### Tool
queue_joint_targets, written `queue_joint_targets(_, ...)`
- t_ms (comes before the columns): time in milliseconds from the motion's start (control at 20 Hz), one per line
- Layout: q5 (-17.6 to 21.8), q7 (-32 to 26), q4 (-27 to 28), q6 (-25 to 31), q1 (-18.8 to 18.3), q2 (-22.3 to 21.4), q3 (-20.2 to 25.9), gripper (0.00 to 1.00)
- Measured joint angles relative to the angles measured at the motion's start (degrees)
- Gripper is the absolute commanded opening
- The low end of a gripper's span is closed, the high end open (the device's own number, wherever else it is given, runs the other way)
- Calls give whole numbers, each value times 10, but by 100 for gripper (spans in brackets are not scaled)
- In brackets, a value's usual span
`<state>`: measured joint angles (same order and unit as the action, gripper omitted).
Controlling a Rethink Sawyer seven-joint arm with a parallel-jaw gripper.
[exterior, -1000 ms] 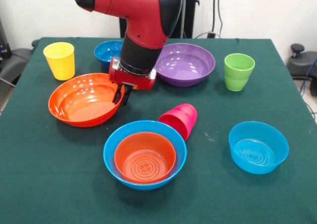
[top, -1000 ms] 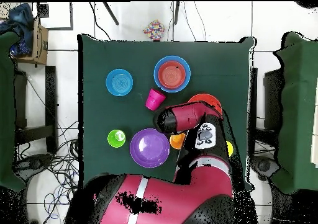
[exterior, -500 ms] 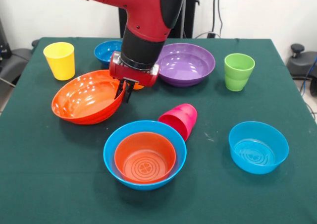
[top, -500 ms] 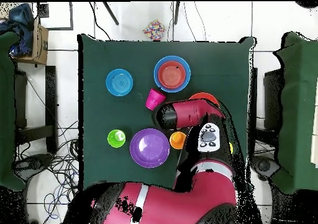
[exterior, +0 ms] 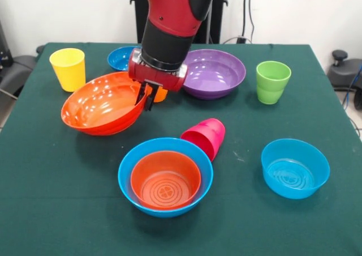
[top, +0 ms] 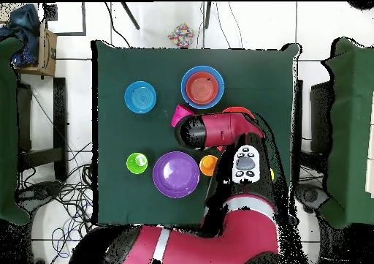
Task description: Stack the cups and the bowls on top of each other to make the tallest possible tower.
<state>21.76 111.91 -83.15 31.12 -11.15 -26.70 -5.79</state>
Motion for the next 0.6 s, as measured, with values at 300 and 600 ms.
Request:
queue_joint_targets(300,-9,0,2,44,9,-16,1,0)
queue_joint_targets(600,-14,0,11,70,16,-21,5,0)
